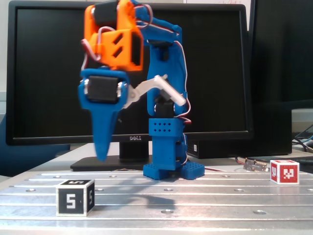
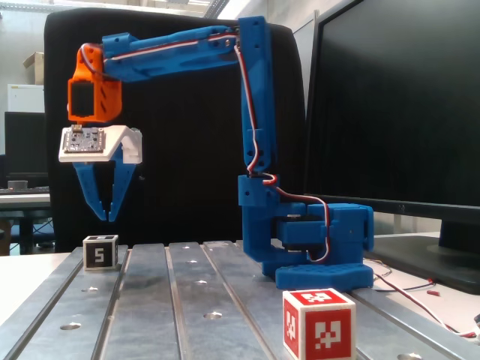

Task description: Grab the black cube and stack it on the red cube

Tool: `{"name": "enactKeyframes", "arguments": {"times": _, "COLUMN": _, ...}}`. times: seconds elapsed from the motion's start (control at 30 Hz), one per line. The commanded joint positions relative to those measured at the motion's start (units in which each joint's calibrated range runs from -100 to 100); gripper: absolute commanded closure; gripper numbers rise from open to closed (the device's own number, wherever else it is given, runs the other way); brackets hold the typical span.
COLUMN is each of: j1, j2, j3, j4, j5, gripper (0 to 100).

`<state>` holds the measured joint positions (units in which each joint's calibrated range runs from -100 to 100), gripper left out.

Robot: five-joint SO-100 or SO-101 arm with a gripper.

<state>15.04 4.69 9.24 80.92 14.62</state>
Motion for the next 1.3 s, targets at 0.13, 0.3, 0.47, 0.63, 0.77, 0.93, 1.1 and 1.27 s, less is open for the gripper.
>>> {"name": "enactKeyframes", "arguments": {"times": 0.13, "j1": 2.7, "j2": 4.3, "j3": -7.9, "j4": 0.1, "j5": 1.0, "gripper": 99}}
{"name": "enactKeyframes", "arguments": {"times": 0.3, "j1": 4.3, "j2": 6.9, "j3": -12.2, "j4": 2.7, "j5": 3.8, "gripper": 99}}
{"name": "enactKeyframes", "arguments": {"times": 0.47, "j1": 5.8, "j2": 9.3, "j3": -13.1, "j4": 3.9, "j5": 5.6, "gripper": 99}}
{"name": "enactKeyframes", "arguments": {"times": 0.63, "j1": 6.4, "j2": 10.0, "j3": -12.5, "j4": 4.1, "j5": 5.6, "gripper": 99}}
{"name": "enactKeyframes", "arguments": {"times": 0.77, "j1": 6.4, "j2": 9.9, "j3": -11.0, "j4": 4.0, "j5": 5.6, "gripper": 99}}
{"name": "enactKeyframes", "arguments": {"times": 0.93, "j1": 6.4, "j2": 9.3, "j3": -9.1, "j4": 4.0, "j5": 5.2, "gripper": 97}}
{"name": "enactKeyframes", "arguments": {"times": 1.1, "j1": 6.4, "j2": 9.3, "j3": -9.0, "j4": 4.5, "j5": 4.5, "gripper": 83}}
{"name": "enactKeyframes", "arguments": {"times": 1.27, "j1": 6.3, "j2": 9.6, "j3": -9.1, "j4": 5.4, "j5": 4.4, "gripper": 74}}
